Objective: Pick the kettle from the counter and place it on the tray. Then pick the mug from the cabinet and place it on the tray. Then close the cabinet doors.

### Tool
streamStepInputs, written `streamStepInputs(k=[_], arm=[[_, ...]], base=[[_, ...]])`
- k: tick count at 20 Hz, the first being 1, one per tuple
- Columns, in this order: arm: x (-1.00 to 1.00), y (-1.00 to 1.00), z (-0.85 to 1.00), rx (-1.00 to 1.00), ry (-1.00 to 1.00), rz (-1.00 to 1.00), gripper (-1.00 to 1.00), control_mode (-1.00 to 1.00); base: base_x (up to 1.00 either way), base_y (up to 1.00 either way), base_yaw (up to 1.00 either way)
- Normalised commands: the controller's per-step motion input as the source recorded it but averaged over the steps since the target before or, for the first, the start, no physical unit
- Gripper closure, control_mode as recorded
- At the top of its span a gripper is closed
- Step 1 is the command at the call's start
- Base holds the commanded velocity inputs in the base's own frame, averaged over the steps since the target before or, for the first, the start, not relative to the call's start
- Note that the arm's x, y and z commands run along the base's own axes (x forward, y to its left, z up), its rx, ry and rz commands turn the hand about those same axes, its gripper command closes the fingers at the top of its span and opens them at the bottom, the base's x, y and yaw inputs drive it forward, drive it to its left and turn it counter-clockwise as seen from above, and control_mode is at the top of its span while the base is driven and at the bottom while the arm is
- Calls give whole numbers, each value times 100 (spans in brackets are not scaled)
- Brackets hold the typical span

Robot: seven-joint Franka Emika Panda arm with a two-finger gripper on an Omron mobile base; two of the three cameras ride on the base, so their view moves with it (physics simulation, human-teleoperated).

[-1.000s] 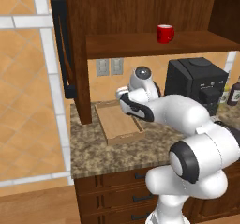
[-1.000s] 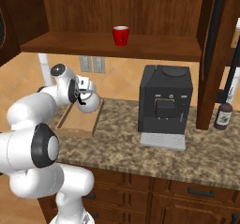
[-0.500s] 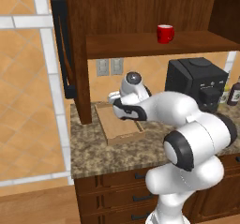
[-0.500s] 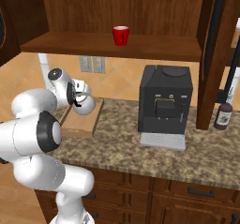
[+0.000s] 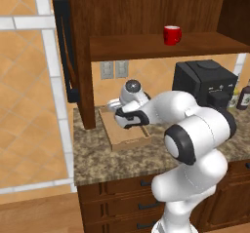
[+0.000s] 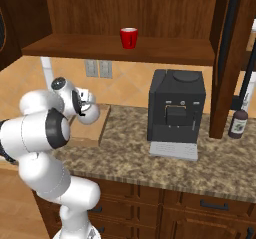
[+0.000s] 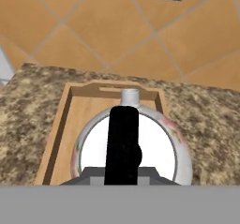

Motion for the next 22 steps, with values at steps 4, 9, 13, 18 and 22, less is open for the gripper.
streamStepInputs(k=[4,9,13,18,22], arm=[[29,19,-12,0,0,0,100,-100],[29,20,-18,0,0,0,100,-100],[28,16,-26,0,0,0,100,-100],[30,5,-28,0,0,0,100,-100],[19,0,-30,3,0,0,100,-100]], base=[[0,0,0],[0,0,0],[0,0,0],[0,0,0],[0,0,0]])
